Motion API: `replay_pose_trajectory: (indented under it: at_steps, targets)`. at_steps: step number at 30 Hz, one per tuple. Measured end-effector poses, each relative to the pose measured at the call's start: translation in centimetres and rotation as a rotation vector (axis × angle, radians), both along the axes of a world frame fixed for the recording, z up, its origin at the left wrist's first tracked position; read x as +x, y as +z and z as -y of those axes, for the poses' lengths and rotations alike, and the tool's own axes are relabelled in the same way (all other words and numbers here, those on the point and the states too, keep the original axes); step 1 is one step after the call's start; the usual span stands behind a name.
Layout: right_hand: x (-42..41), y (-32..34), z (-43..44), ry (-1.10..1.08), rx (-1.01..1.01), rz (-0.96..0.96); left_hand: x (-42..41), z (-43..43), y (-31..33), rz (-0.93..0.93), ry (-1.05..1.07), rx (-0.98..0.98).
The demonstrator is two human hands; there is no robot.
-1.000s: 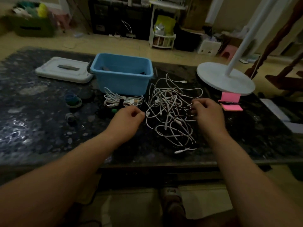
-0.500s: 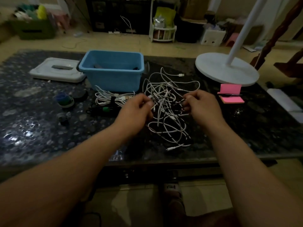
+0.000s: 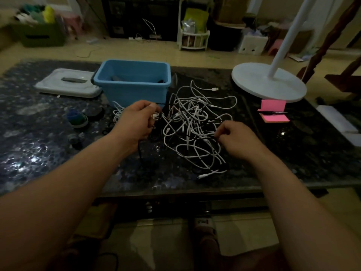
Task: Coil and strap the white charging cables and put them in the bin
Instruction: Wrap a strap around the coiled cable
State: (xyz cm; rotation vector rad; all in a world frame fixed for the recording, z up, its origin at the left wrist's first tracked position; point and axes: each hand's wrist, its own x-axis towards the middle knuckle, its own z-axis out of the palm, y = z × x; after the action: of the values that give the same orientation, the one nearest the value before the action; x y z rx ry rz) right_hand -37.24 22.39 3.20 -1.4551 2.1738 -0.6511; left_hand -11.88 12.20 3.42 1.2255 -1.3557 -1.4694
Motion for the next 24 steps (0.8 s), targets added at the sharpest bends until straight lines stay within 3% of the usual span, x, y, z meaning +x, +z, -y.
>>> replay_pose_trajectory:
  at_steps: [3,7,11,15,18,21,24]
  targets:
    - [-0.1,-0.3,-0.2,0.07,0.132,-0.117,0.6,0.4,-0.1,0.037,0.026,-0.015]
    - [0.0,-1.0,0.1,-0.006,0.183,-0.224,0.7,0.4,-0.2,0.034,0.024,-0.018]
    - [0.4,-0.6,-0.3,-0.003,0.221,-0.227,0.7,0.3,-0.3,0.042,0.044,-0.016]
    - [2.3,-0.3,-0.8,0.148,0.188,-0.203,1.0,0.4,-0.2,0.115,0.068,-0.082]
    - [3.2,-0.8,-0.7,0.175,0.16,-0.255,1.8,0.6,0.0,0.281,0.062,-0.255]
    - [3.5,-0.7,-0.4,0.187,0.165,-0.363,2.8,0.5,0.1,0.668,0.009,-0.541]
    - [4.2,-0.8,-0.1,0.236,0.287,-0.531,3.0,0.1,0.3,0.846,-0.023,-0.629]
